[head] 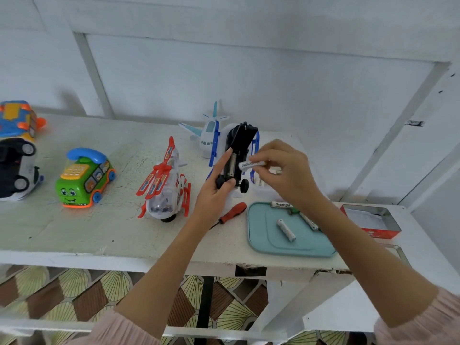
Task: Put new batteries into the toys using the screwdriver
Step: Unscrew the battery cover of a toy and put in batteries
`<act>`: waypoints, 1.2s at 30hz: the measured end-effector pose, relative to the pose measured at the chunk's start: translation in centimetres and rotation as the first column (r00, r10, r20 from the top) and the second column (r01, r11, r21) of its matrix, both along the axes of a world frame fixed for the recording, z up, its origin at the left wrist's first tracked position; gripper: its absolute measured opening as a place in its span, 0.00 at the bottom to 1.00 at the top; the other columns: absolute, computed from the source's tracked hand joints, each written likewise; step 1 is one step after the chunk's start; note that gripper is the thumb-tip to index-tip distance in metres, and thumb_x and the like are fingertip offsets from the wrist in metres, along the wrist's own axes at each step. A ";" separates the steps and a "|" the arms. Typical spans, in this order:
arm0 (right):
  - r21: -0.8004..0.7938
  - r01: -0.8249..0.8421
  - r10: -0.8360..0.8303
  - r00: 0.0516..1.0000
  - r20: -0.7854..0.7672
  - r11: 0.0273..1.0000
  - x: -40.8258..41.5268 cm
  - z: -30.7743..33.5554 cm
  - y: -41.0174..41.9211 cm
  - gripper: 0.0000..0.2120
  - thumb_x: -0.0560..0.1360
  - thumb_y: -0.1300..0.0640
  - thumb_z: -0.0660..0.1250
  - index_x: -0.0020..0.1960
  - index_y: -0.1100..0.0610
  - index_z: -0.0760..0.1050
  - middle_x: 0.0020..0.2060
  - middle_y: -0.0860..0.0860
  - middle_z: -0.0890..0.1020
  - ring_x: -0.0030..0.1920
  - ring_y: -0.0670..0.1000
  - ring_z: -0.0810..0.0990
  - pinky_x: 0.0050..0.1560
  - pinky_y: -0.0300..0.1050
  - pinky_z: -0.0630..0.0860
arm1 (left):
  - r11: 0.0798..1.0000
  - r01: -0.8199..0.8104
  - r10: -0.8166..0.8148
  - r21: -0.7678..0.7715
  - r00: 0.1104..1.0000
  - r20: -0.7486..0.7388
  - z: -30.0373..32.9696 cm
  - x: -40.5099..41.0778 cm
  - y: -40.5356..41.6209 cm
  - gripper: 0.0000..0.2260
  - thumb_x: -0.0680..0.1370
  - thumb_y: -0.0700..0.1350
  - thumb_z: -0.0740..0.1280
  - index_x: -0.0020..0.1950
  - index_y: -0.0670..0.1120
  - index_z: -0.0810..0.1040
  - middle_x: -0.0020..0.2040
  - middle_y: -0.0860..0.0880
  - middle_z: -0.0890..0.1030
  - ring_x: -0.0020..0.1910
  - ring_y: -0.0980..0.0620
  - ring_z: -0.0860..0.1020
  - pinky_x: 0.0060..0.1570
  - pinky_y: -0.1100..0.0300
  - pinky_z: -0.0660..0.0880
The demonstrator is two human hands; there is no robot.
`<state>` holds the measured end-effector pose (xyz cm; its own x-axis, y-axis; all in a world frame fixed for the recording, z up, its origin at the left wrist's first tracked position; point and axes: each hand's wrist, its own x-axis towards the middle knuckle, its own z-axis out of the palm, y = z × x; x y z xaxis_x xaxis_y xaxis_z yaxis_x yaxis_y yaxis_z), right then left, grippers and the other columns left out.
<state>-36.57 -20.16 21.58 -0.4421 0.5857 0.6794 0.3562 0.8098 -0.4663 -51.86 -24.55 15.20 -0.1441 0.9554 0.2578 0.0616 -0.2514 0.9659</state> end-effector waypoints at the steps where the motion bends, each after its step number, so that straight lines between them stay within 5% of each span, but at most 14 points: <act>1: 0.023 0.000 0.000 1.000 0.009 1.000 -0.5 -0.3 0.3 0.09 0.68 0.70 0.68 0.47 0.65 0.81 0.40 0.57 0.79 0.38 0.46 0.75 0.41 0.27 0.72 | 1.000 -0.002 0.002 0.001 1.000 -0.005 -0.1 0.0 0.1 0.27 0.80 0.33 0.57 0.72 0.59 0.61 0.60 0.69 0.70 0.53 0.76 0.72 0.50 0.76 0.69; 6: 0.086 0.092 -0.107 0.973 0.204 0.992 -2.0 -1.1 1.0 0.08 0.68 0.65 0.65 0.46 0.63 0.80 0.37 0.56 0.78 0.30 0.48 0.71 0.31 0.42 0.72 | 1.000 0.014 -0.014 0.000 1.000 0.013 -0.4 -0.2 0.3 0.27 0.81 0.32 0.56 0.72 0.59 0.60 0.60 0.70 0.72 0.55 0.71 0.73 0.54 0.70 0.71; 9: 0.026 0.044 -0.050 0.952 0.301 0.999 -2.1 -1.0 0.9 0.08 0.71 0.62 0.63 0.47 0.60 0.79 0.38 0.53 0.75 0.32 0.48 0.72 0.33 0.40 0.72 | 1.000 0.026 -0.026 0.001 1.000 0.009 -0.5 -0.2 0.4 0.27 0.81 0.32 0.56 0.71 0.60 0.60 0.58 0.71 0.74 0.56 0.69 0.74 0.54 0.69 0.71; 14: -0.101 -0.008 0.039 0.952 0.303 0.995 -2.0 -0.6 1.1 0.08 0.73 0.62 0.68 0.51 0.60 0.79 0.40 0.48 0.72 0.34 0.38 0.69 0.40 0.25 0.66 | 0.999 0.043 -0.043 0.024 0.998 0.034 -0.5 -0.3 0.5 0.26 0.80 0.33 0.56 0.71 0.59 0.60 0.61 0.70 0.73 0.61 0.68 0.73 0.57 0.69 0.70; 18: -0.114 -0.012 0.051 0.937 0.346 0.993 -2.0 -0.7 0.8 0.09 0.74 0.62 0.66 0.53 0.60 0.78 0.38 0.48 0.72 0.34 0.38 0.69 0.39 0.25 0.64 | 0.999 0.048 -0.048 0.022 0.999 -0.004 -0.7 -0.3 0.7 0.26 0.79 0.35 0.57 0.71 0.61 0.61 0.60 0.75 0.72 0.64 0.66 0.71 0.64 0.62 0.69; 26: -0.142 0.025 0.022 0.947 0.322 0.990 -2.2 -1.1 1.2 0.11 0.73 0.62 0.66 0.55 0.58 0.79 0.40 0.48 0.75 0.36 0.37 0.69 0.41 0.25 0.64 | 0.999 0.035 -0.035 0.022 0.999 -0.004 -0.6 -0.2 0.6 0.28 0.80 0.31 0.56 0.70 0.61 0.60 0.59 0.76 0.71 0.61 0.68 0.72 0.58 0.67 0.70; 31: -0.173 0.071 -0.019 0.958 0.285 0.982 -2.5 -1.3 1.5 0.11 0.71 0.62 0.68 0.53 0.55 0.80 0.38 0.45 0.76 0.34 0.38 0.70 0.39 0.27 0.65 | 0.999 0.032 -0.032 0.032 0.999 -0.002 -0.7 -0.3 0.7 0.26 0.78 0.37 0.58 0.70 0.61 0.61 0.61 0.74 0.71 0.63 0.67 0.72 0.59 0.67 0.70; 36: -0.233 0.110 -0.052 0.968 0.244 0.966 -2.5 -1.3 1.5 0.10 0.69 0.61 0.70 0.50 0.53 0.81 0.35 0.44 0.76 0.33 0.42 0.71 0.38 0.34 0.68 | 0.999 0.039 -0.039 0.022 0.999 0.019 -0.5 -0.1 0.6 0.28 0.80 0.30 0.55 0.71 0.59 0.61 0.63 0.67 0.71 0.63 0.66 0.72 0.58 0.69 0.70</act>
